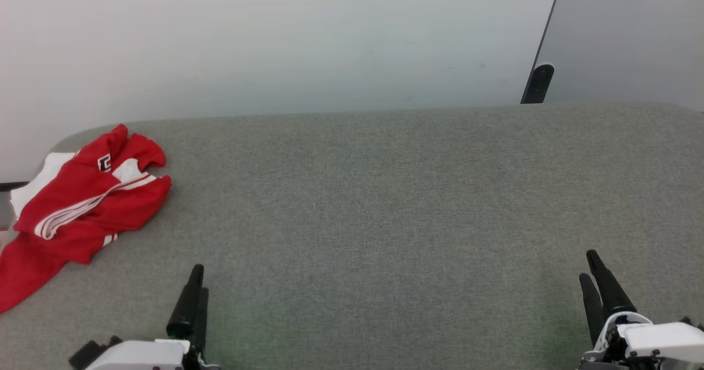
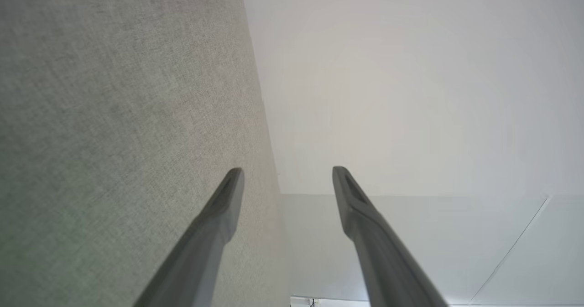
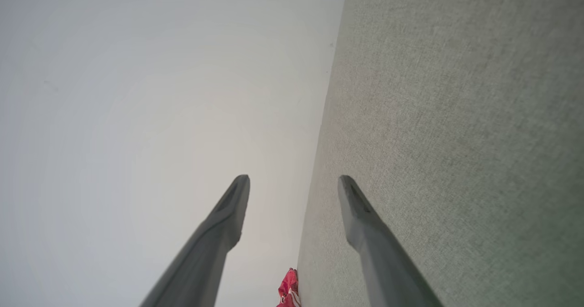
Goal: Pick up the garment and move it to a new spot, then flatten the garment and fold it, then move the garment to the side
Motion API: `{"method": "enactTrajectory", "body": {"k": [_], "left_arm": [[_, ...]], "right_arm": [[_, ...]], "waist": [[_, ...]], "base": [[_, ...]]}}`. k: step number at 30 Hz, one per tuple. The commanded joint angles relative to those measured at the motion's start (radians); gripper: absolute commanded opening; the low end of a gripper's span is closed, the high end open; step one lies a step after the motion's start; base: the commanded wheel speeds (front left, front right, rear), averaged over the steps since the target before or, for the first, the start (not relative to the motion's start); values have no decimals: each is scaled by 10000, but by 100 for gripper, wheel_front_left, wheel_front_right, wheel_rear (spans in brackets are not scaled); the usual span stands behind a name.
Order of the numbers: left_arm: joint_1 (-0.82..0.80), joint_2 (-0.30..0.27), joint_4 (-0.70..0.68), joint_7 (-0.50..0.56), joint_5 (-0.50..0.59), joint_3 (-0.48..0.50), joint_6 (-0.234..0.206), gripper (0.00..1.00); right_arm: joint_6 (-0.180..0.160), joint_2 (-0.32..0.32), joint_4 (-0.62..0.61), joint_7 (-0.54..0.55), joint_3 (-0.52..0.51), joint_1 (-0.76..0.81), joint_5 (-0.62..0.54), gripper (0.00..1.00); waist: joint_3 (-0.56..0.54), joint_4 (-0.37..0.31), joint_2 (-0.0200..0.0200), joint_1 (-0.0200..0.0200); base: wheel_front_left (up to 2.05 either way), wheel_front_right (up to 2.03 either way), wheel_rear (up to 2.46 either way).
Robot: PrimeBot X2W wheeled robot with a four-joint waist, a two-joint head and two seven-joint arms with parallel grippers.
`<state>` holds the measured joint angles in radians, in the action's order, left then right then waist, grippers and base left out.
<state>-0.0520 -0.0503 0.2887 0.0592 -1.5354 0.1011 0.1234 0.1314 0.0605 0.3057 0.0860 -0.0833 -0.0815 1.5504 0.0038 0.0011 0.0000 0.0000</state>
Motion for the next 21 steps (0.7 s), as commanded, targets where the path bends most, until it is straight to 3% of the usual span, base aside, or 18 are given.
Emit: {"method": "enactTrajectory", "body": {"k": [1,7,21], "left_arm": [[-264,-158,-220,-121,370,-44,13,100],[-263,-264,-350,-400,1325,-77,-22,100],[-144,-367,-754,-964,4717,-139,-225,100]], "right_arm": [[-1,185,-179,-135,176,-378,-293,100],[-2,512,-165,-530,723,-604,-1253,100],[-4,1019,62,-1184,1868,-1101,-3469,100]], "waist": [[3,3,0,0],[16,17,0,0],[21,53,0,0]], "base": [[0,0,0],[0,0,0],[0,0,0]]}}
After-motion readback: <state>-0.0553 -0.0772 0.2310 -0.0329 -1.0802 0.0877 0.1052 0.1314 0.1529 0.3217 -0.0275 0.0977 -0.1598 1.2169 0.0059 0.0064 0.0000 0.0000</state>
